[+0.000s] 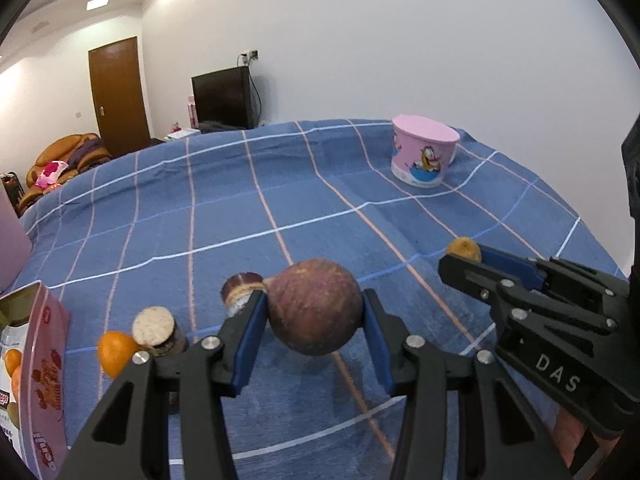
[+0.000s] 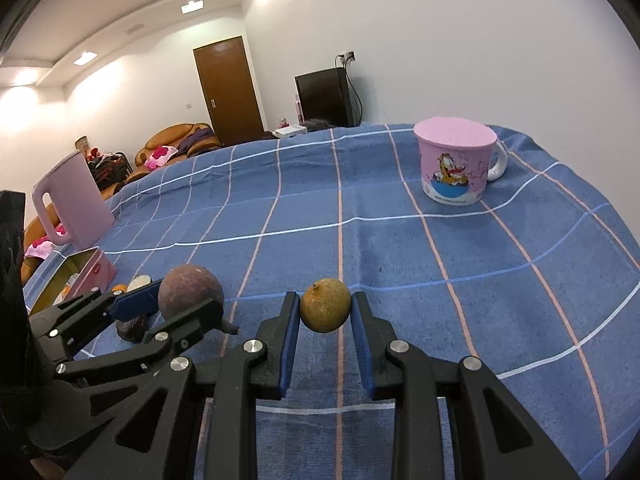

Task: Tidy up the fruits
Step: 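Grasp the purple passion fruit with the left tool while the right tool holds the yellow fruit, then lift the purple fruit and yellow fruit and turn both tools toward the tray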

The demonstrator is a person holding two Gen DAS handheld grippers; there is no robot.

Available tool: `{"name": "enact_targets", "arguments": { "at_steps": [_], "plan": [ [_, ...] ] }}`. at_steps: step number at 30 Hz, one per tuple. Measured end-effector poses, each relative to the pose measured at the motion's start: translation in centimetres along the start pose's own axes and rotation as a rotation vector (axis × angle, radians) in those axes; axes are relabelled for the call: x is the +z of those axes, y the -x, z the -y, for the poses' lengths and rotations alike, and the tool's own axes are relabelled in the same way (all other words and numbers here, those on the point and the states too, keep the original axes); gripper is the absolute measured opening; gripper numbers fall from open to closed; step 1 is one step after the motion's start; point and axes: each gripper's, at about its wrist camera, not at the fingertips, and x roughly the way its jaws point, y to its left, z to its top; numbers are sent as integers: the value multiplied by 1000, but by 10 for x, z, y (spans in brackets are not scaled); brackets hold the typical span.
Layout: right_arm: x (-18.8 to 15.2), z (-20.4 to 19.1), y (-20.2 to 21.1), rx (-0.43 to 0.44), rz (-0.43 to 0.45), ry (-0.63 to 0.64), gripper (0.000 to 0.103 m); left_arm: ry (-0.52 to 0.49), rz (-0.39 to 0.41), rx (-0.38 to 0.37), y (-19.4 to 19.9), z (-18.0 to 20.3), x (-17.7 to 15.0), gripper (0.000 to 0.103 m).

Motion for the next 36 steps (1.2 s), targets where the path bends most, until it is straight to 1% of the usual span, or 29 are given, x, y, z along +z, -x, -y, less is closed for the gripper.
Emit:
{"name": "enact_targets", "arguments": {
  "at_steps": [11,36],
  "plan": [
    [-1,-7,11,-1,60,36,28,15,64,45,12,-3,0,49],
    [-5,-13,29,-2,154,68,28,35,167,104,32,-5,-4,49]
  ]
}}
